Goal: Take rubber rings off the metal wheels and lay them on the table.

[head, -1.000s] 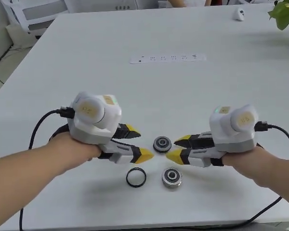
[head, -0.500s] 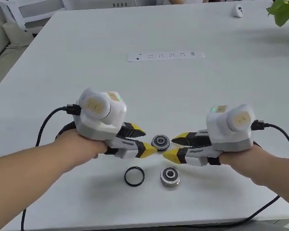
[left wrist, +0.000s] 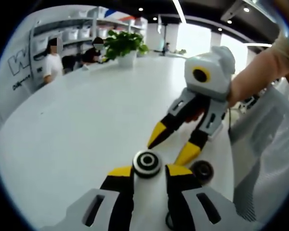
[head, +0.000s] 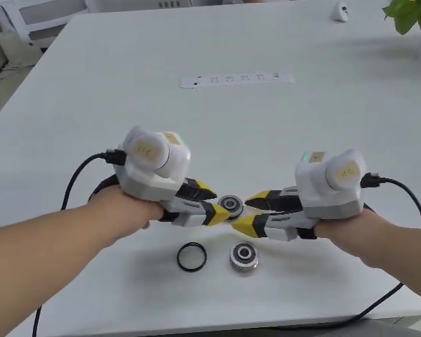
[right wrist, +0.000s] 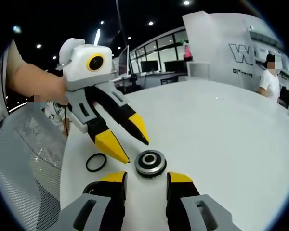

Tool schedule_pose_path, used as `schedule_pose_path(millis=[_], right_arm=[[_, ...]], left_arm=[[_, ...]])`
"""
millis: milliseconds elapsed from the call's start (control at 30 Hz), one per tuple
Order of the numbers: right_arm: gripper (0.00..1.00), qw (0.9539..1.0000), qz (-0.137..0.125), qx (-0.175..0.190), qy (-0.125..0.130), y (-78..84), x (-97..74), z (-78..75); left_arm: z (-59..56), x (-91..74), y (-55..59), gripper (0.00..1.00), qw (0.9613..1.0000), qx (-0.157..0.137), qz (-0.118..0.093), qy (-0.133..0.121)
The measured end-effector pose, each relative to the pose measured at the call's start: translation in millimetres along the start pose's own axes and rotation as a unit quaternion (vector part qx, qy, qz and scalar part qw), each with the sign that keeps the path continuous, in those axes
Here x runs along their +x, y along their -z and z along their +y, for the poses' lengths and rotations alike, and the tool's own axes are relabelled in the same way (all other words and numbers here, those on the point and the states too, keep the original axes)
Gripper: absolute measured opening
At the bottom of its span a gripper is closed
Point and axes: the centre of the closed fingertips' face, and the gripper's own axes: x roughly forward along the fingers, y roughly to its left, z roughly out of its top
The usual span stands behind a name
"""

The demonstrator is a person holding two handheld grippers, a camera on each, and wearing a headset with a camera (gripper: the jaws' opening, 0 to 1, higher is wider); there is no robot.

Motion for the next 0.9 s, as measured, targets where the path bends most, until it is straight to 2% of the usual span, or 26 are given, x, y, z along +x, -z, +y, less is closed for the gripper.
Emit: schedule_pose_path(millis=[467,733,833,900], right_arm=[[0.29,0.9999,0.001,-0.011,0.001,1.5,-1.4,-2.2],[0.29,1.0000,0.000,-0.009,0.000,1.2,0.4,-3.7],[0.29,1.0000,0.000,-0.009,-0.001,0.7,1.2,-3.7],[0.29,1.0000,-0.001,-0.010,0.000,0.4,1.3,-3.6]], left_arm=[[0.4,10.1,-2.6,0.22,1.0000,-0.004,0.003,0.005],[0.2,13.7,-4.2,0.19,0.9997,0.023,0.007,0.004],[0.4,15.5,-3.1,0.18,0.9982,0.059,0.015,0.001],[0.9,15.7,-2.6,0.18,0.9986,0.051,0.015,0.002]])
